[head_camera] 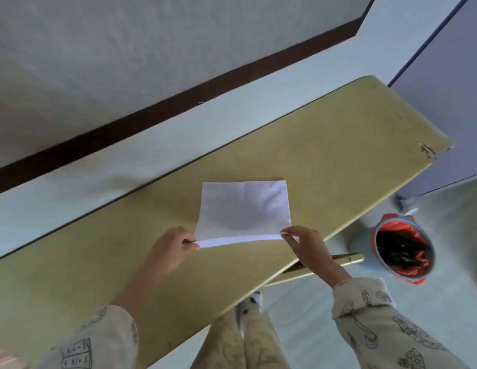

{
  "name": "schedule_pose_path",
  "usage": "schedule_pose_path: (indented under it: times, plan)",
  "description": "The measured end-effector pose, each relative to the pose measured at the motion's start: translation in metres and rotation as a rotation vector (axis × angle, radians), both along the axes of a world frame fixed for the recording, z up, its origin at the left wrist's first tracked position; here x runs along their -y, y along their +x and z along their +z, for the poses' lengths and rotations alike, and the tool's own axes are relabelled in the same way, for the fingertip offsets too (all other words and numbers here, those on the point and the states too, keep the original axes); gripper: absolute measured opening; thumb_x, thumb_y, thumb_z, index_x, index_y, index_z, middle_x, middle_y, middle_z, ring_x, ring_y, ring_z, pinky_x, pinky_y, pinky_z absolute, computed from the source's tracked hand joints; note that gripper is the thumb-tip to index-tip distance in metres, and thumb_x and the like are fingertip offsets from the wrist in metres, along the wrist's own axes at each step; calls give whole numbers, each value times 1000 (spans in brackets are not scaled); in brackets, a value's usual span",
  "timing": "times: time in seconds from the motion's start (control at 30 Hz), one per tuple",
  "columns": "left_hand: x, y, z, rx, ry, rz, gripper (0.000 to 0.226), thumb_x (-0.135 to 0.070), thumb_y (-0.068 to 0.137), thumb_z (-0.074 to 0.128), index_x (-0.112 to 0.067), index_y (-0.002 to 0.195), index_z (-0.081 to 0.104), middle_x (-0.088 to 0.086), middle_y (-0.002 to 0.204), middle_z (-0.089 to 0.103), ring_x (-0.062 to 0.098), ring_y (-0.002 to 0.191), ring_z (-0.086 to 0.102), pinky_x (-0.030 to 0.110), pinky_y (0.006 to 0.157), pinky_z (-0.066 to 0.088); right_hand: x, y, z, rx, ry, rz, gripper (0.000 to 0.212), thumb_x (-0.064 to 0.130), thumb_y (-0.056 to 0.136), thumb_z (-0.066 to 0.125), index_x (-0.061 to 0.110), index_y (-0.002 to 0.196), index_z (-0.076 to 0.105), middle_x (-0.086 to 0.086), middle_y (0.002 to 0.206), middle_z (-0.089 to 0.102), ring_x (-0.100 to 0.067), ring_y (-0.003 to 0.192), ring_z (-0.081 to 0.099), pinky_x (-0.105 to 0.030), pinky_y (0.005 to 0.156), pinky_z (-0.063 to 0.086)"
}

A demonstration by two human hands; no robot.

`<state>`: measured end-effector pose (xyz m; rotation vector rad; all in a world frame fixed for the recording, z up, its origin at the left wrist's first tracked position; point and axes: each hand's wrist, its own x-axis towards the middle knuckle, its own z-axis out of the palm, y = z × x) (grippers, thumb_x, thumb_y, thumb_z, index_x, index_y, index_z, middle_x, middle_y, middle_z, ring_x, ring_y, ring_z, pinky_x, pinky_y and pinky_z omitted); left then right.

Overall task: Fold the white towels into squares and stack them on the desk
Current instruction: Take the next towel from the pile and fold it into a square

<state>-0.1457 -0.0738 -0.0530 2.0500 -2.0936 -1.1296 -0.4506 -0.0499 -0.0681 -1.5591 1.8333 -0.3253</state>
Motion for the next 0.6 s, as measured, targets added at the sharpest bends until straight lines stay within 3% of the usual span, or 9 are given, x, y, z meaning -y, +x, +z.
schedule_pose_path:
  times: [0.07, 0.2, 0.33, 0.4, 0.47, 0.53, 0.6]
  plan:
    - [-12, -2, -16, -51, 90, 38, 21, -24, 81, 67, -19, 63, 57, -4, 62, 50, 14, 61, 45, 23, 55, 32, -15, -2, -13, 6, 75, -7, 19, 20, 90, 59, 11, 102, 71, 0, 103, 72, -17, 98, 64, -25, 85, 46]
    - [-4, -5, -34, -151, 154, 132, 15, -21, 85, 65, -21, 70, 60, -5, 60, 53, 8, 56, 44, 13, 51, 32, -12, -13, -29, 16, 109, -65, 18, 21, 89, 61, 11, 98, 72, 1, 99, 73, -17, 94, 65, -28, 83, 49]
    - [28, -11, -41, -280, 108, 246, 9, -14, 87, 61, -14, 78, 64, 8, 70, 61, 13, 65, 51, 15, 54, 33, 21, -17, -29, 108, 91, -197, 13, 17, 88, 61, 8, 90, 71, -1, 76, 66, -13, 73, 56, -11, 60, 38]
    - [44, -18, -41, -331, 63, 317, 5, -12, 88, 60, -11, 88, 65, 6, 77, 62, 5, 65, 54, 8, 55, 36, 39, -18, -31, 224, 105, -316, 12, 16, 88, 60, 10, 79, 65, 1, 61, 51, -12, 59, 42, -16, 52, 31]
    - [60, -26, -46, -371, 35, 419, 8, -13, 87, 61, -11, 94, 66, 4, 82, 64, 9, 74, 57, 8, 61, 39, 58, -20, -38, 327, 118, -416, 21, 15, 88, 59, 2, 72, 58, -3, 61, 41, -14, 57, 33, -24, 53, 25]
    - [72, -31, -57, -361, 45, 503, 4, -16, 86, 63, -14, 87, 65, -1, 78, 64, 14, 76, 57, 14, 64, 40, 72, -20, -48, 377, 136, -474, 23, 14, 87, 60, -2, 72, 55, -6, 64, 36, -16, 59, 30, -27, 53, 23]
    - [77, -32, -69, -343, 63, 568, 7, -19, 84, 64, -13, 80, 65, -3, 72, 62, 16, 70, 56, 13, 58, 41, 82, -18, -57, 385, 151, -491, 20, 14, 86, 60, 6, 70, 50, -4, 62, 32, -15, 57, 28, -27, 52, 22]
